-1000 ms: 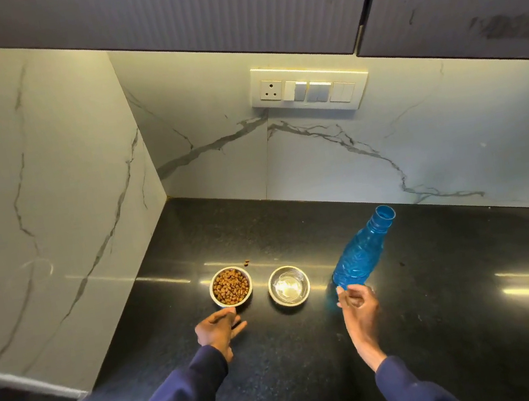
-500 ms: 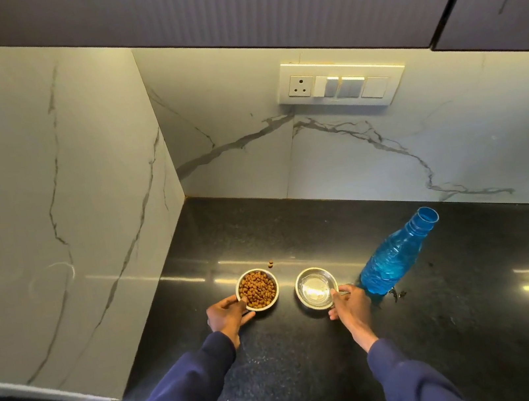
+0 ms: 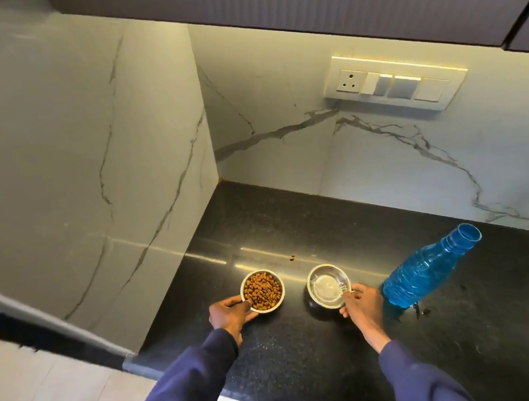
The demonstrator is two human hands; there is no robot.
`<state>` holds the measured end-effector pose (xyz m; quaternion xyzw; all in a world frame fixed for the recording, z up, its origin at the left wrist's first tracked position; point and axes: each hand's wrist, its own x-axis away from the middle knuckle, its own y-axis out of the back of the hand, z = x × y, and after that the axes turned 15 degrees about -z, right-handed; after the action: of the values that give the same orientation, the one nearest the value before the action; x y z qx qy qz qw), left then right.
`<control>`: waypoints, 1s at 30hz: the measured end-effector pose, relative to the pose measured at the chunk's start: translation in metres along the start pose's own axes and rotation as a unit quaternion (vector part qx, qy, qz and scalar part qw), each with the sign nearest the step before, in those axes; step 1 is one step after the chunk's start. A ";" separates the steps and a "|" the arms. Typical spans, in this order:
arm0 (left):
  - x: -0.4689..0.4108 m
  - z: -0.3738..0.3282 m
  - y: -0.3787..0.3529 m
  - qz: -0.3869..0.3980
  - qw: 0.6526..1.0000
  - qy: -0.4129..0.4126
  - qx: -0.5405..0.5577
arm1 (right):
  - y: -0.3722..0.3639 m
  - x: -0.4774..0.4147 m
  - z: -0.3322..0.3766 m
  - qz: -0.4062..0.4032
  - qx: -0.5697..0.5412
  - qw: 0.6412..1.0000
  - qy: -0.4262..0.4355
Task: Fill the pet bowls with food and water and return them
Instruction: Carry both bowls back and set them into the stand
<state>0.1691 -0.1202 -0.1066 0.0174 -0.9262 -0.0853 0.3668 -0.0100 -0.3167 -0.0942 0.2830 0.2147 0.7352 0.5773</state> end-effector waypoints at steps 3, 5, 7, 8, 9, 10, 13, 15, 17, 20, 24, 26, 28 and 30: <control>0.013 0.007 0.026 -0.037 0.998 0.008 0.045 | -0.002 0.001 0.008 0.015 -0.008 0.998 0.053; 0.024 0.011 0.046 -0.058 0.995 0.010 0.077 | -0.004 0.001 0.014 0.039 -0.008 0.995 0.088; 0.036 0.017 0.068 -0.076 0.991 0.006 0.114 | -0.006 0.001 0.022 0.074 -0.006 0.989 0.124; 0.043 0.020 0.079 -0.085 0.988 0.004 0.131 | -0.007 0.002 0.025 0.090 -0.005 0.986 0.141; 0.050 0.024 0.089 -0.095 0.985 0.001 0.147 | -0.010 0.003 0.028 0.103 -0.005 0.982 0.158; 0.055 0.029 0.100 -0.105 0.981 0.000 0.163 | -0.012 0.005 0.031 0.116 -0.005 0.977 0.176; 0.076 0.051 0.138 -0.146 0.964 -0.003 0.224 | -0.022 0.023 0.042 0.163 -0.004 0.959 0.231; 0.086 0.068 0.163 -0.176 0.952 -0.003 0.249 | -0.031 0.039 0.050 0.197 -0.005 0.947 0.253; 0.099 0.088 0.190 -0.209 0.934 -0.001 0.289 | -0.040 0.062 0.055 0.236 -0.007 0.933 0.272; 0.117 0.114 0.227 -0.258 0.904 0.000 0.341 | -0.056 0.100 0.063 0.289 -0.019 0.914 0.283; 0.130 0.146 0.278 -0.316 0.871 0.020 0.376 | -0.079 0.158 0.070 0.357 -0.028 0.885 0.299; 0.130 0.161 0.302 -0.340 0.855 0.040 0.390 | -0.091 0.187 0.072 0.385 -0.029 0.870 0.306; 0.128 0.174 0.325 -0.360 0.843 0.052 0.397 | -0.105 0.216 0.072 0.402 -0.029 0.858 0.318; 0.126 0.184 0.347 -0.373 0.835 0.053 0.400 | -0.118 0.241 0.069 0.414 -0.027 0.848 0.328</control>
<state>-0.0377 0.2362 -0.0939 0.5115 -0.7819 0.1637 0.3164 0.0802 -0.0554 -0.0780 0.0721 0.2344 0.9617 0.1225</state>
